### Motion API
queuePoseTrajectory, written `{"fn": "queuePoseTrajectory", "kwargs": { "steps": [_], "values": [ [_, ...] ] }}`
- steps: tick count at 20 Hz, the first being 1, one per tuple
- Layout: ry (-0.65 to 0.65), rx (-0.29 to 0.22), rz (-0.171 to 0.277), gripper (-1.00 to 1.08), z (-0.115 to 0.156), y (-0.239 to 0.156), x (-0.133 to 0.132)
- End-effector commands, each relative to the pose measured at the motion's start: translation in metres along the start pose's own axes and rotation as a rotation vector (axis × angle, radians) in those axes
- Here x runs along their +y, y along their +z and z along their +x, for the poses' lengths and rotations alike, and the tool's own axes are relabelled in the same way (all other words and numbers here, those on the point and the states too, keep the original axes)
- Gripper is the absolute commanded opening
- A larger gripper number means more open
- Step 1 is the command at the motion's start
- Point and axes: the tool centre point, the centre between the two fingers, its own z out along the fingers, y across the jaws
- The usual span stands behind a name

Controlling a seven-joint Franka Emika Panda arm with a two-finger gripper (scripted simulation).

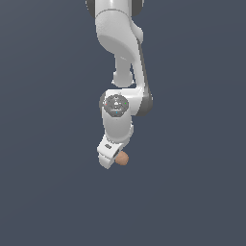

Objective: Pick up the object and move it to a goal position.

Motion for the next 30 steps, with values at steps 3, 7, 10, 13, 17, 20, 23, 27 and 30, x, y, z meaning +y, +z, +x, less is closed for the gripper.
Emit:
{"fn": "queuePoseTrajectory", "kwargs": {
  "steps": [3,7,10,13,17,20,23,27,30],
  "values": [
    [0.000,0.000,0.000,1.00,0.000,0.002,0.000],
    [-0.002,0.000,0.000,1.00,0.000,0.015,0.000],
    [-0.004,0.000,0.000,1.00,0.000,0.033,-0.001],
    [-0.005,0.000,0.000,1.00,-0.001,0.046,-0.001],
    [-0.005,0.000,0.000,1.00,0.000,0.051,0.000],
    [-0.005,0.000,0.000,-1.00,0.000,0.050,0.000],
    [-0.005,0.000,0.000,-1.00,0.000,0.050,0.000],
    [-0.005,0.000,0.000,-1.00,0.000,0.050,0.000],
    [-0.005,0.000,0.000,-1.00,0.000,0.050,0.000]
  ]
}}
